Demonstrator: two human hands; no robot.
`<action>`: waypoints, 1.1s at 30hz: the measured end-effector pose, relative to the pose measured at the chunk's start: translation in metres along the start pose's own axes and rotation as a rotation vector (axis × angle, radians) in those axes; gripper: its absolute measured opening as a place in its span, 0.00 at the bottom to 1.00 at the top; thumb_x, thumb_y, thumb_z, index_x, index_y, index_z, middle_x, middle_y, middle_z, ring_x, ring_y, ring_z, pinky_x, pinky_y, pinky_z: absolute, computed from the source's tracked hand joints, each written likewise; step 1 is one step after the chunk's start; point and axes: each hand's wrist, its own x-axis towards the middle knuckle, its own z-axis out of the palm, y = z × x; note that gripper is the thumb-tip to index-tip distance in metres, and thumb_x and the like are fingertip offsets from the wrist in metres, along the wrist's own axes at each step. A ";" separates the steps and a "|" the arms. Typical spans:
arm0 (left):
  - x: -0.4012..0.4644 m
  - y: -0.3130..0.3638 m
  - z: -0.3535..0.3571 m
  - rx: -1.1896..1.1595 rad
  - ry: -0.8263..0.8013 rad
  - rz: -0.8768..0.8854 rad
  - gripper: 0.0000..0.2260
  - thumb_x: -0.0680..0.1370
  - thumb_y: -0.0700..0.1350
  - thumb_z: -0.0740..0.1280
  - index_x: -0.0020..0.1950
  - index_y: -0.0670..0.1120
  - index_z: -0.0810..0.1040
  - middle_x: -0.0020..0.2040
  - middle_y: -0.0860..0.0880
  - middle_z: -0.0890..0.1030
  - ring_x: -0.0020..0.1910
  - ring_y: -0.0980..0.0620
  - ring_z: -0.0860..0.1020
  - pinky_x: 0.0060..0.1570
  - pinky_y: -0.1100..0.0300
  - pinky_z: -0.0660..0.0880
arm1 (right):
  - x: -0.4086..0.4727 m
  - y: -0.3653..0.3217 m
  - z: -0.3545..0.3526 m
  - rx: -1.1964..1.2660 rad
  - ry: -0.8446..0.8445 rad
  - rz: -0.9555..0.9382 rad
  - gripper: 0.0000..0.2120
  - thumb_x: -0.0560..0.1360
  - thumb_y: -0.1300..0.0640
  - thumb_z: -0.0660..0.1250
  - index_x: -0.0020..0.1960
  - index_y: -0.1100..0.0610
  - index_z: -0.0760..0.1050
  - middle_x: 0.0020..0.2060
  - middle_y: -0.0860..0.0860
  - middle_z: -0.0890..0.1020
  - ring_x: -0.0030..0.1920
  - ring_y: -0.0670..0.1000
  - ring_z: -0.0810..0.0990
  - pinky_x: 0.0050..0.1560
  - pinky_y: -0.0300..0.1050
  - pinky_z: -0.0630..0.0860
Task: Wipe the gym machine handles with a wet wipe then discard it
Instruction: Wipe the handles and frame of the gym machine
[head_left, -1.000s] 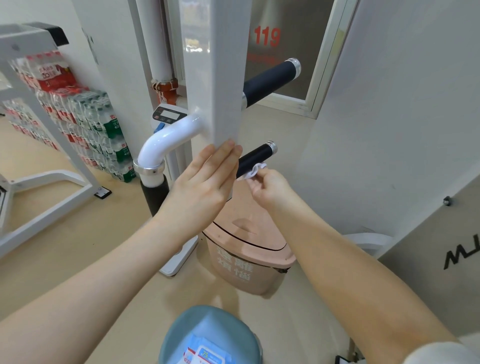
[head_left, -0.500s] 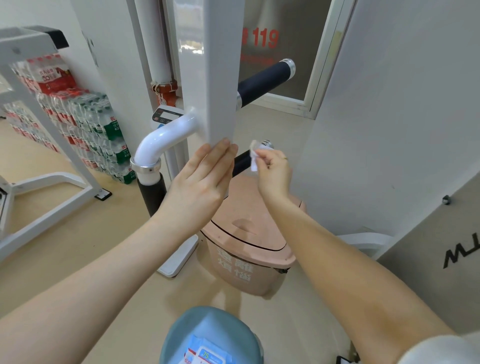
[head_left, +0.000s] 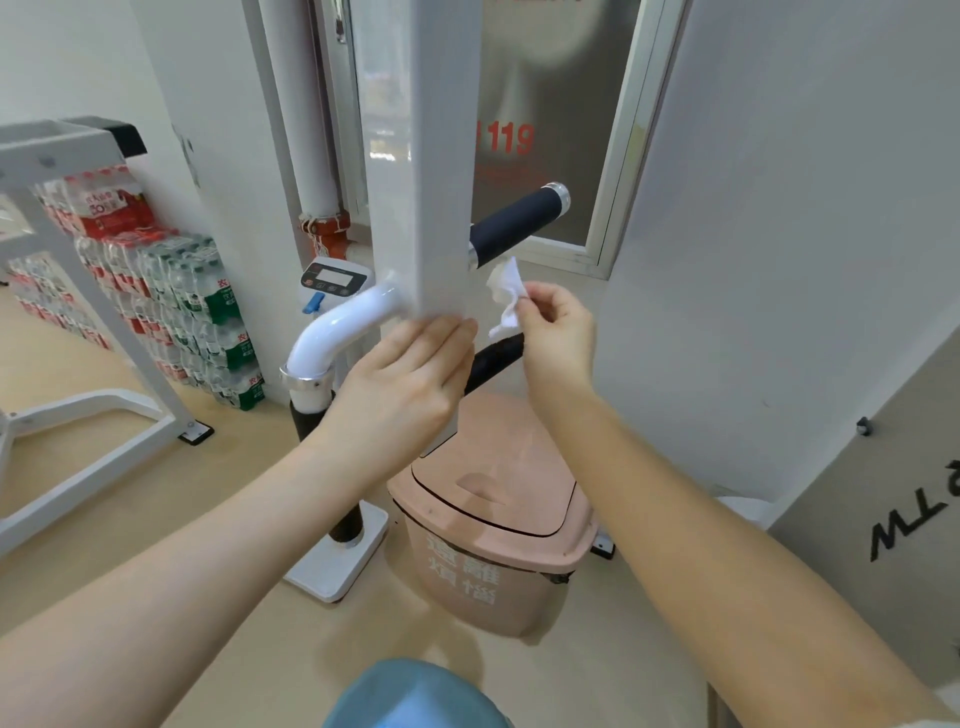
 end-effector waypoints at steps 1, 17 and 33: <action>0.008 -0.004 -0.004 0.014 0.020 -0.002 0.14 0.77 0.32 0.55 0.52 0.37 0.80 0.56 0.41 0.80 0.56 0.43 0.79 0.61 0.53 0.65 | 0.000 -0.010 -0.004 0.060 0.080 -0.014 0.07 0.75 0.60 0.62 0.47 0.51 0.77 0.44 0.51 0.83 0.48 0.51 0.81 0.46 0.45 0.77; 0.062 -0.050 -0.034 0.069 0.074 -0.055 0.12 0.76 0.36 0.58 0.54 0.36 0.78 0.63 0.38 0.76 0.68 0.41 0.65 0.67 0.50 0.60 | 0.024 -0.055 0.009 -0.469 -0.053 -0.612 0.10 0.76 0.68 0.60 0.42 0.66 0.79 0.42 0.52 0.76 0.43 0.48 0.73 0.43 0.30 0.67; 0.057 -0.067 -0.025 -0.015 0.154 0.029 0.10 0.74 0.35 0.64 0.54 0.34 0.79 0.60 0.38 0.78 0.66 0.41 0.67 0.67 0.51 0.62 | 0.068 -0.039 -0.003 -0.630 -0.019 -0.708 0.22 0.69 0.74 0.55 0.52 0.57 0.80 0.52 0.49 0.82 0.48 0.57 0.71 0.46 0.35 0.61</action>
